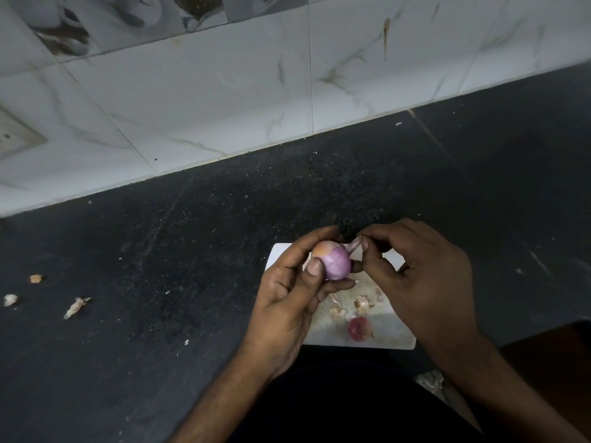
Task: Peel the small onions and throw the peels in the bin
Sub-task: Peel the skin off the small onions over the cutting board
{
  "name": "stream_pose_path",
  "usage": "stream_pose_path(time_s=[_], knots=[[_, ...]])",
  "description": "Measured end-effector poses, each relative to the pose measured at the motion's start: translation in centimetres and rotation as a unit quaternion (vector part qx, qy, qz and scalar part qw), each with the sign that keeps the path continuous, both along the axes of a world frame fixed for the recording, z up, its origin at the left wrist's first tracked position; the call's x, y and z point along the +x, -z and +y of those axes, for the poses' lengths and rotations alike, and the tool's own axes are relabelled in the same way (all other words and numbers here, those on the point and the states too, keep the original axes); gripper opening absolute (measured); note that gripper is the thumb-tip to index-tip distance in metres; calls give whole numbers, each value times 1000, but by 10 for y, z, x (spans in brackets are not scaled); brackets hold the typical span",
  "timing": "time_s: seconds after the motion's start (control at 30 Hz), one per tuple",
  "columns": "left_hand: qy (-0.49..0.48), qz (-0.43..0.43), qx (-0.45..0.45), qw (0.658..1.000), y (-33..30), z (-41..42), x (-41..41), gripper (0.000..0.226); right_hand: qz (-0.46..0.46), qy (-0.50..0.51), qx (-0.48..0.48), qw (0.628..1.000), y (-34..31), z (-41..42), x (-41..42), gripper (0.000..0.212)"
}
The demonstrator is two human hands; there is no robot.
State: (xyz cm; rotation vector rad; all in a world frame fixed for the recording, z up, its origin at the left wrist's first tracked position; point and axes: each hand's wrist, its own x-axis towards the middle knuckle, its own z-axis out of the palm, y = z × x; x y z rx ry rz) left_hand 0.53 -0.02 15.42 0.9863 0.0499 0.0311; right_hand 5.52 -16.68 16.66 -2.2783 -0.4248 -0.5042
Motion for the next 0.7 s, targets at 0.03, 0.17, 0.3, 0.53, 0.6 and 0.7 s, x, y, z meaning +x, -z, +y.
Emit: stream_pose_path(time_s=[0.03, 0.17, 0.3, 0.53, 0.6, 0.7], knots=[[5, -1, 3, 1000, 0, 0, 0, 34, 10, 1, 0, 1000, 1, 1, -1, 12], [23, 18, -47, 998, -3, -1, 1, 37, 47, 1, 9, 999, 0, 1, -2, 16], [12, 14, -79, 997, -2, 0, 3, 43, 66, -4, 2, 998, -1, -5, 7, 22], [-15, 53, -60, 997, -1, -1, 3, 38, 119, -97, -73, 985, 12, -1, 0, 43], [-23, 40, -26, 999, 0, -2, 1, 35, 102, -88, -37, 990, 9, -1, -1, 39], [-29, 13, 40, 999, -1, -4, -1, 42, 72, -92, -7, 993, 3, -1, -2, 36]])
